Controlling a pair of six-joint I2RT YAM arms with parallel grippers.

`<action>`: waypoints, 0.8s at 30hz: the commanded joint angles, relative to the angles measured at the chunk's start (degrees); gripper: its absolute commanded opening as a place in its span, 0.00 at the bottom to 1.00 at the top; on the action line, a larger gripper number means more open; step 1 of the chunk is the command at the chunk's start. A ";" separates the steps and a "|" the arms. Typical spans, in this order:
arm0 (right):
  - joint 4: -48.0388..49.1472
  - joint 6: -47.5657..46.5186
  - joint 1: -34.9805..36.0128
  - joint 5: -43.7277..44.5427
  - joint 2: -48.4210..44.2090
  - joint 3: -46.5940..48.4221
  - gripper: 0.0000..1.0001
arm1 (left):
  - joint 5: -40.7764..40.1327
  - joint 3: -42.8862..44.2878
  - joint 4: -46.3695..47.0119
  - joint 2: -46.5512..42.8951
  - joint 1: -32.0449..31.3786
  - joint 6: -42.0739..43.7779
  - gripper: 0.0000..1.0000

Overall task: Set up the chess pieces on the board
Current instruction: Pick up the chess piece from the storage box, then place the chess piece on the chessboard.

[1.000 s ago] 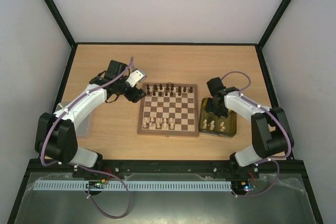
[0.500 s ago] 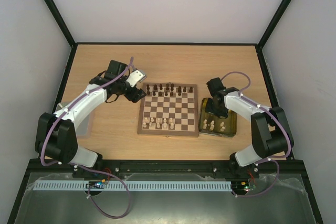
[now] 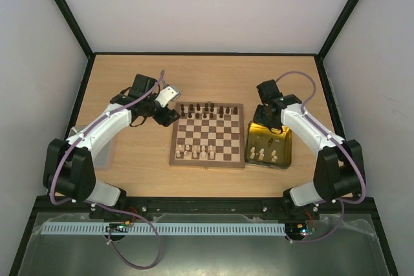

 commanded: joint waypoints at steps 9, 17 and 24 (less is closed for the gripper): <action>-4.58 0.85 8.63 0.41 12.26 17.89 0.02 | -0.04 0.00 0.05 -0.20 0.01 0.03 0.76; -3.52 0.99 11.12 -1.34 20.72 24.28 0.02 | -0.28 -0.15 0.14 -0.16 0.02 0.12 0.76; -3.56 0.90 12.35 -1.90 24.55 26.82 0.02 | -0.26 -0.13 0.31 0.34 0.03 0.20 0.76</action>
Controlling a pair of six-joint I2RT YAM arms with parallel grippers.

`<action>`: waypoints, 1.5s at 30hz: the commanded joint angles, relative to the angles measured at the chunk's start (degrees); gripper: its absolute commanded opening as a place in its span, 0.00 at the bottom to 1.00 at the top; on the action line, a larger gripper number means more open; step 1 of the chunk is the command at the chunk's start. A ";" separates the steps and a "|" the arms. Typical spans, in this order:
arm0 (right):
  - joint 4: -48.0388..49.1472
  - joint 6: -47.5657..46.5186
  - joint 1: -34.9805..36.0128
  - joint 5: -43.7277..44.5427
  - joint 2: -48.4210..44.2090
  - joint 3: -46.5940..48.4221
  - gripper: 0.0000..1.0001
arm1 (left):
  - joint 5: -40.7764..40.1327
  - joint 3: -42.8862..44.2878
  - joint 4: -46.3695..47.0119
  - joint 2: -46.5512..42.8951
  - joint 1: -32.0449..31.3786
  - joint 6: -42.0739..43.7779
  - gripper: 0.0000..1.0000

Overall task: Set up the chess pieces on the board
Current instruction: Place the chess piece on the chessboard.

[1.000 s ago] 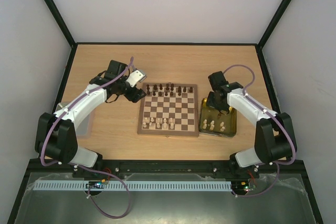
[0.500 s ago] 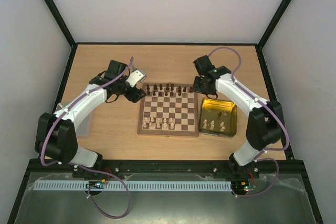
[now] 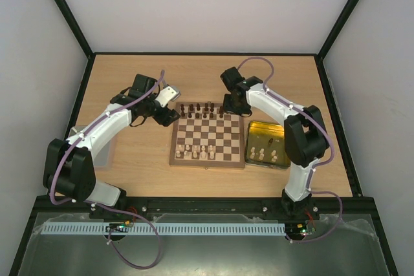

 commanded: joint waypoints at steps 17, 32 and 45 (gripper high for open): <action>0.78 0.50 1.40 -0.57 3.99 1.21 0.02 | 0.05 -0.19 0.20 0.39 0.06 0.35 0.76; 1.64 0.46 1.58 -0.64 6.47 1.58 0.02 | -0.13 -0.32 0.29 0.10 0.04 0.38 0.76; 1.34 0.24 1.58 -0.77 6.77 2.72 0.05 | 0.01 -0.22 0.37 0.50 0.06 0.38 0.76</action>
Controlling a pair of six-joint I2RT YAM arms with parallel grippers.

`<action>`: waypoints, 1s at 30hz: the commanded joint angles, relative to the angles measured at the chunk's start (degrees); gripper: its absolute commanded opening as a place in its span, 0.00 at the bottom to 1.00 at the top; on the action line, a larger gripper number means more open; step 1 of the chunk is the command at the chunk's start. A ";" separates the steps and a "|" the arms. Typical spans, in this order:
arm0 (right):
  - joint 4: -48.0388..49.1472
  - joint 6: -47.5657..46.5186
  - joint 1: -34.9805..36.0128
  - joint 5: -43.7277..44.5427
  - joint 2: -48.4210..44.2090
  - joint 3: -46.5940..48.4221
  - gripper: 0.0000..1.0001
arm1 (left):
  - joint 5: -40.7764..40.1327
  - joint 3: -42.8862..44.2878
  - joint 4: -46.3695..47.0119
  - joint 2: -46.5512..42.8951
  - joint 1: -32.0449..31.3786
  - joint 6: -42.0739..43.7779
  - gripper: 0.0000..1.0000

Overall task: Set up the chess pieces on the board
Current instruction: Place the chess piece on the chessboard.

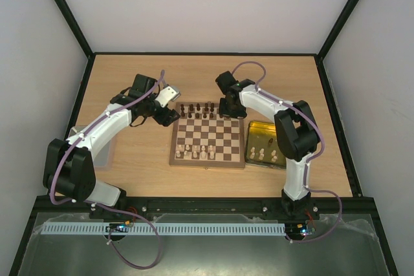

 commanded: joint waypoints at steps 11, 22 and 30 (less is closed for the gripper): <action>-1.24 0.28 0.53 0.21 0.67 2.59 0.10 | 0.02 -0.26 0.38 0.74 0.02 0.36 0.76; -1.86 0.04 0.77 0.32 0.72 2.60 0.12 | 0.14 -0.18 0.38 0.67 0.07 0.27 0.76; -1.87 -0.03 0.96 0.57 0.80 2.28 0.16 | 0.16 -0.13 0.29 0.39 0.00 0.27 0.76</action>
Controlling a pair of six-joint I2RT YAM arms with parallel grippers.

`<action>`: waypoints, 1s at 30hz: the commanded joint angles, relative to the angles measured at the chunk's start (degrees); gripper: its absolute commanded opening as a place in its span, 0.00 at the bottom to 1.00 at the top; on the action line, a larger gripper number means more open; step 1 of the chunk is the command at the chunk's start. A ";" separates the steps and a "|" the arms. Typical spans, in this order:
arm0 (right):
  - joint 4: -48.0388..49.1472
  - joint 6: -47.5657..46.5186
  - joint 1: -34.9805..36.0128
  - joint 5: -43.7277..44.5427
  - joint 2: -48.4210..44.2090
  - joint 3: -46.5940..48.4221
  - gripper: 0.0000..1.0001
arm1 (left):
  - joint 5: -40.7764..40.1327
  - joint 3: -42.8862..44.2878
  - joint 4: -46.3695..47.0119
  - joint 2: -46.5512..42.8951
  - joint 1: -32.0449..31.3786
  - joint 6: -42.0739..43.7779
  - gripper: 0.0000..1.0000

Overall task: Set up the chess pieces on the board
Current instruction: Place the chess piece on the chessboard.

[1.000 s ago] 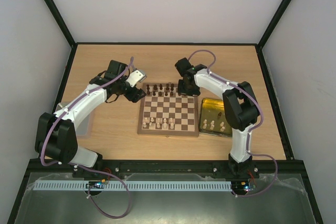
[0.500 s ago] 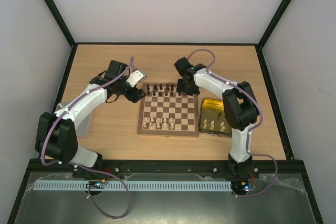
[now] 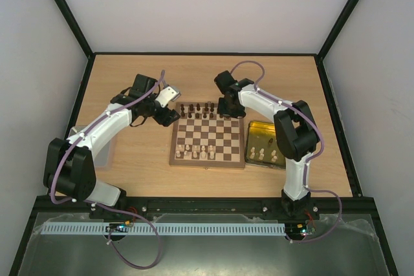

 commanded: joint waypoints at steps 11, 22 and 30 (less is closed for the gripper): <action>-2.02 0.14 0.54 1.10 -0.73 1.38 0.20 | 0.16 -0.19 0.29 0.04 0.06 0.26 0.76; -4.12 -0.51 0.58 3.26 -4.92 0.34 0.21 | 0.05 -0.17 0.29 -0.11 0.01 0.20 0.76; -4.72 -0.54 0.64 3.42 -5.71 0.37 0.21 | -0.07 -0.02 0.13 -0.15 0.02 0.10 0.76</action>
